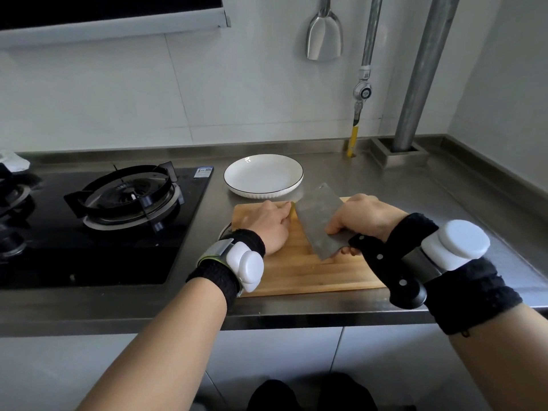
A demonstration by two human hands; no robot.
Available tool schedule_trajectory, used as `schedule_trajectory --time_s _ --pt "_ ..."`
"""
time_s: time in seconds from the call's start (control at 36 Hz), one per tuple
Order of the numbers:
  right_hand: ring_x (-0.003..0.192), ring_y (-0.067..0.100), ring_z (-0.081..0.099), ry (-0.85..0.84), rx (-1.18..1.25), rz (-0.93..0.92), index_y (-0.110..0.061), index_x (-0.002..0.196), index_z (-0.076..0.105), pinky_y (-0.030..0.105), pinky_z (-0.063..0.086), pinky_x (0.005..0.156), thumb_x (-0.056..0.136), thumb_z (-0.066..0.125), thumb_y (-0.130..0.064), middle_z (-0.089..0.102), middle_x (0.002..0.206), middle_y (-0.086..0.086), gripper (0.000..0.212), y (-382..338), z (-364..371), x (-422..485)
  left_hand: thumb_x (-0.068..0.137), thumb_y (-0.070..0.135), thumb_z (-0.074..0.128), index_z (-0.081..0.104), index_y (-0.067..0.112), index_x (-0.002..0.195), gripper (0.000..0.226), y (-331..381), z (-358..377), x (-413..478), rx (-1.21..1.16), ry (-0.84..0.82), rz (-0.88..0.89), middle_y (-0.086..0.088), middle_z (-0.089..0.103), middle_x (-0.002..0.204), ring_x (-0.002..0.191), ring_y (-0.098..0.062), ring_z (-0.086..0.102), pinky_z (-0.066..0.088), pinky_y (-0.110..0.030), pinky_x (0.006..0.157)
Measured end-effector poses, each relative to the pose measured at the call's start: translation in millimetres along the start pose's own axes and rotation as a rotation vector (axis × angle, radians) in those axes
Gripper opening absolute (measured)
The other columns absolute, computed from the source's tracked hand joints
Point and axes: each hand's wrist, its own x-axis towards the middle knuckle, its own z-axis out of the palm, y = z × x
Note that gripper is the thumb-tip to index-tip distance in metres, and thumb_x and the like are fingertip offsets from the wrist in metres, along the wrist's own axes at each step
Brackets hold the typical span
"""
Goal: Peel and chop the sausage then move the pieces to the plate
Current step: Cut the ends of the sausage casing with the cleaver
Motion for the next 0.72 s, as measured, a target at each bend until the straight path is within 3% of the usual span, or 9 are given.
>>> schedule_trajectory --time_s 0.06,0.14,0.28,0.33,0.42,0.5,0.56,0.64,0.72 --pt "0.046 0.027 0.059 -0.006 -0.003 0.004 0.009 0.091 0.067 0.027 0.046 0.045 0.078 0.065 -0.003 0.072 0.070 0.026 0.017 1.4 -2.1 3.7 0.102 0.041 0.031 0.036 0.035 0.145 0.045 1.3 -1.6 -1.7 -0.003 -0.007 0.011 -0.005 0.045 0.124 0.119 -0.030 0.047 0.043 -0.043 0.097" --pt "0.052 0.029 0.060 -0.013 0.005 -0.007 0.009 0.087 0.068 0.029 0.047 0.048 0.074 0.067 -0.004 0.072 0.073 0.027 0.019 5.6 -4.5 4.6 0.101 0.040 0.035 0.040 0.036 0.143 0.043 5.3 -5.6 -5.3 -0.054 -0.015 0.014 -0.003 0.048 0.124 0.119 -0.027 0.048 0.042 -0.042 0.098" --pt "0.037 0.026 0.053 0.015 0.117 -0.003 0.010 0.081 0.057 0.026 0.043 0.039 0.079 0.065 0.004 0.059 0.051 0.024 0.011 17.0 -1.4 2.8 0.100 0.024 0.041 0.052 0.022 0.136 0.037 4.7 -7.9 -6.0 -0.154 -0.018 0.009 -0.002 0.053 0.123 0.116 -0.025 0.050 0.040 -0.036 0.100" --pt "0.038 0.027 0.053 0.004 0.153 -0.003 0.011 0.083 0.057 0.026 0.044 0.040 0.080 0.064 0.004 0.060 0.052 0.024 0.011 20.2 0.8 3.1 0.101 0.020 0.043 0.057 0.018 0.132 0.034 3.7 -6.8 -4.7 -0.241 0.001 0.002 -0.002 0.056 0.127 0.118 -0.025 0.051 0.039 -0.034 0.102" --pt "0.038 0.026 0.053 -0.003 0.186 -0.004 0.013 0.085 0.059 0.025 0.043 0.040 0.079 0.063 0.004 0.061 0.055 0.025 0.011 22.8 2.0 2.7 0.100 0.027 0.047 0.059 0.028 0.132 0.034 -1.0 1.3 -0.2 -0.327 0.060 -0.047 0.002 0.057 0.130 0.121 -0.024 0.053 0.039 -0.036 0.107" --pt "0.036 0.025 0.051 -0.041 0.181 -0.011 0.017 0.097 0.059 0.024 0.042 0.038 0.082 0.060 0.004 0.062 0.059 0.027 0.020 22.5 2.7 -0.3 0.094 0.030 0.055 0.064 0.034 0.126 0.033 -6.7 7.8 5.7 -0.392 0.106 -0.087 0.008 0.062 0.128 0.121 -0.022 0.056 0.041 -0.037 0.108" --pt "0.035 0.024 0.051 -0.049 0.177 -0.006 0.017 0.108 0.056 0.022 0.041 0.036 0.085 0.059 0.002 0.063 0.061 0.028 0.028 24.3 0.0 -0.1 0.094 0.027 0.055 0.067 0.032 0.121 0.030 -2.8 5.3 7.9 -0.415 0.132 -0.094 0.010 0.065 0.126 0.118 -0.018 0.058 0.042 -0.031 0.106" --pt "0.033 0.022 0.051 -0.052 0.189 0.002 0.012 0.117 0.052 0.021 0.040 0.034 0.087 0.061 0.000 0.065 0.062 0.027 0.034 28.8 -0.4 3.0 0.094 0.028 0.055 0.073 0.029 0.111 0.024 2.1 2.2 6.0 -0.401 0.205 -0.106 0.012 0.070 0.112 0.108 -0.015 0.062 0.046 -0.025 0.096" --pt "0.031 0.021 0.050 -0.055 0.221 0.007 0.006 0.120 0.049 0.020 0.040 0.034 0.087 0.062 -0.002 0.065 0.059 0.026 0.036 32.8 -0.4 5.8 0.086 0.031 0.058 0.073 0.040 0.091 0.018 2.0 6.7 7.1 -0.444 0.247 -0.112 0.021 0.071 0.085 0.090 -0.015 0.065 0.051 -0.026 0.087"
